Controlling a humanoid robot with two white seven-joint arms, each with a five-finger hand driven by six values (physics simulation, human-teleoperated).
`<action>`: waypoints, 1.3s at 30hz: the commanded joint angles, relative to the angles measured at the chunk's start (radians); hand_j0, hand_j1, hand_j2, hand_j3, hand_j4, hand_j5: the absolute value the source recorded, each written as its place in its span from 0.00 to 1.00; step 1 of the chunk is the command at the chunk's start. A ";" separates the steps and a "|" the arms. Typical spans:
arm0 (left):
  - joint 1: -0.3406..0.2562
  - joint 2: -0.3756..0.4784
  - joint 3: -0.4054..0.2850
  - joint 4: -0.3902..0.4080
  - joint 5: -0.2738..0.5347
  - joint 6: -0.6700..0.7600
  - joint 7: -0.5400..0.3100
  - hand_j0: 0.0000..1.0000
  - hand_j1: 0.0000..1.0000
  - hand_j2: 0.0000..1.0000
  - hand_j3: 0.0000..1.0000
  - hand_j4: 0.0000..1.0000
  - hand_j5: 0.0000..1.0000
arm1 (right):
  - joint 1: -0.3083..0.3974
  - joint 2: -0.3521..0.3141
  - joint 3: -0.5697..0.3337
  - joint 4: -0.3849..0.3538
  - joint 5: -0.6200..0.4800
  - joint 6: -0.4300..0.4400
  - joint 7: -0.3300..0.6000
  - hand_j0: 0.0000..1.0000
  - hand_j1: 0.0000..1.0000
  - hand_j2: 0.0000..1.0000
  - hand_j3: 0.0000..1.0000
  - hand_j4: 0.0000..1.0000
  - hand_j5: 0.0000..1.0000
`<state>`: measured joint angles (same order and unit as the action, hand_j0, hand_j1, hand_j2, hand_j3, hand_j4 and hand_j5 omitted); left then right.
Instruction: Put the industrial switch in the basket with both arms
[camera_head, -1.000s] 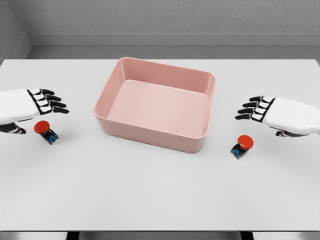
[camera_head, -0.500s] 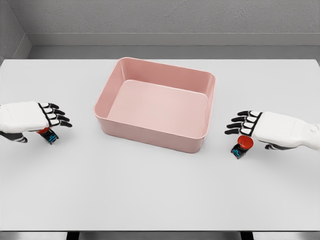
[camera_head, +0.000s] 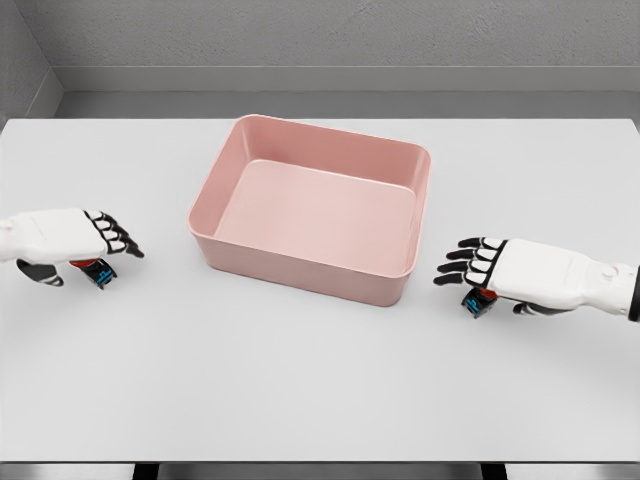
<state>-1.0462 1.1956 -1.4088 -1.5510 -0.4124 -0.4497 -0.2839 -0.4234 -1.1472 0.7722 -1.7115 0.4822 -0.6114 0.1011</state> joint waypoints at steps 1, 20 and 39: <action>0.000 -0.001 -0.006 0.000 0.001 -0.003 0.000 0.87 0.87 0.87 0.87 0.87 0.87 | 0.000 0.006 -0.001 0.015 -0.002 0.001 0.000 1.00 1.00 1.00 1.00 1.00 1.00; -0.005 -0.008 -0.006 0.028 -0.014 -0.004 0.000 0.70 0.70 0.70 0.70 0.70 0.70 | 0.011 0.057 -0.001 0.026 0.067 0.001 0.002 0.88 0.88 0.88 0.88 0.88 0.88; -0.006 -0.008 -0.004 0.014 -0.016 -0.006 0.000 0.49 0.49 0.49 0.49 0.49 0.49 | 0.011 0.060 -0.013 0.030 0.104 0.001 0.000 0.57 0.57 0.57 0.57 0.57 0.57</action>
<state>-1.0523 1.1873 -1.4146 -1.5332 -0.4309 -0.4559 -0.2841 -0.4126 -1.0868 0.7600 -1.6811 0.5875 -0.6114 0.1013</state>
